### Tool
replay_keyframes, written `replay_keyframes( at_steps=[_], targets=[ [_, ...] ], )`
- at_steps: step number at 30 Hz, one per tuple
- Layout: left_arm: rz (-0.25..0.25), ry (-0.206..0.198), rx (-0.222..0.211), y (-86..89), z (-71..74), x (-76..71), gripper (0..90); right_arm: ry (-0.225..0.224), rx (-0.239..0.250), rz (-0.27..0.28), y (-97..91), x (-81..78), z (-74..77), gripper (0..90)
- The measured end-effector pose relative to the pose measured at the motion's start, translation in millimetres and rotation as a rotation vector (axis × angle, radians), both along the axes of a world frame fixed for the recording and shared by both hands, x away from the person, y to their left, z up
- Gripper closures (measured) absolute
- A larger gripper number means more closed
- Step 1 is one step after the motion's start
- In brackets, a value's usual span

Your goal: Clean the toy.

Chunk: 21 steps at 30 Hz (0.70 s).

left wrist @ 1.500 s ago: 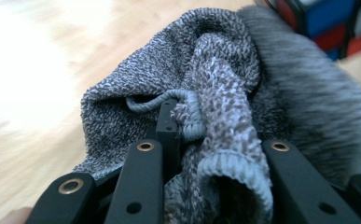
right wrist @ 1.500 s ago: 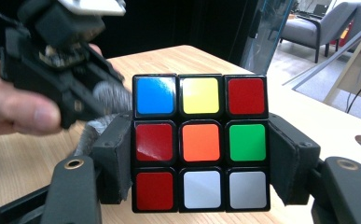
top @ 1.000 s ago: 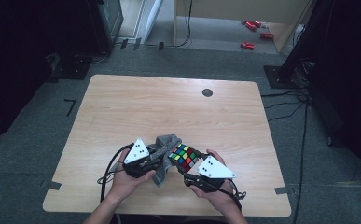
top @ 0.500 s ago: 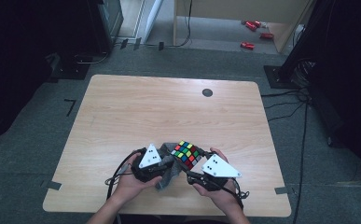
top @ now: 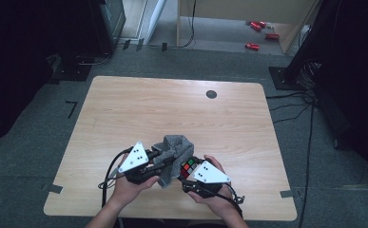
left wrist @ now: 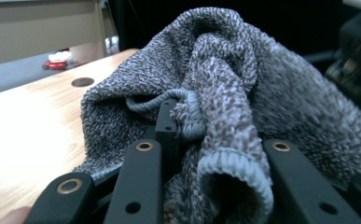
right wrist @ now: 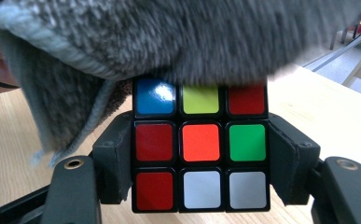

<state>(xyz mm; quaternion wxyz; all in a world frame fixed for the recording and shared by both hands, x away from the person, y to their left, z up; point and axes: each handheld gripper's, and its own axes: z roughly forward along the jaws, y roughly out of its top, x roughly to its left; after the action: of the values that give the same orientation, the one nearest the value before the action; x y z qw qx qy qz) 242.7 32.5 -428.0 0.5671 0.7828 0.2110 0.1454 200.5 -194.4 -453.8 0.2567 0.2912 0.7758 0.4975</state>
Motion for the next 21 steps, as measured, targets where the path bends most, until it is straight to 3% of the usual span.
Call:
replay_keyframes(
  at_steps=[2, 5, 8, 11, 14, 16, 17, 21],
  targets=[
    [0.025, 0.032, 0.018, 2.6, -1.4, 5.0, 71.0, -0.007, -0.014, 0.0, 0.1, -0.8, -0.8, 34.6],
    [0.083, 0.093, 0.052, 8.6, -6.9, 15.1, 71.1, -0.014, 0.006, 0.001, -2.2, -1.9, 2.4, 34.6],
    [0.12, 0.116, 0.072, 13.2, -10.6, 20.9, 71.1, -0.023, 0.02, -0.003, -5.8, -1.8, 6.1, 34.6],
    [0.129, 0.11, 0.033, 15.4, -7.5, 19.2, 71.0, -0.016, 0.035, -0.016, -9.4, 0.3, 6.9, 34.6],
    [0.057, 0.082, -0.057, 14.2, 1.2, 11.6, 70.5, -0.011, 0.03, -0.015, -9.3, 1.5, 5.2, 34.6],
    [-0.006, 0.084, -0.101, 12.4, 4.8, 8.9, 69.7, -0.006, 0.028, -0.012, -7.6, 1.4, 4.1, 34.6],
    [-0.012, 0.093, -0.093, 11.0, 4.7, 9.2, 69.5, -0.009, 0.025, -0.008, -6.6, 1.0, 4.0, 34.6],
    [0.068, 0.135, -0.012, 12.1, -6.4, 17.5, 70.0, -0.02, 0.023, -0.004, -6.1, -1.6, 6.3, 34.6]
  ],
)
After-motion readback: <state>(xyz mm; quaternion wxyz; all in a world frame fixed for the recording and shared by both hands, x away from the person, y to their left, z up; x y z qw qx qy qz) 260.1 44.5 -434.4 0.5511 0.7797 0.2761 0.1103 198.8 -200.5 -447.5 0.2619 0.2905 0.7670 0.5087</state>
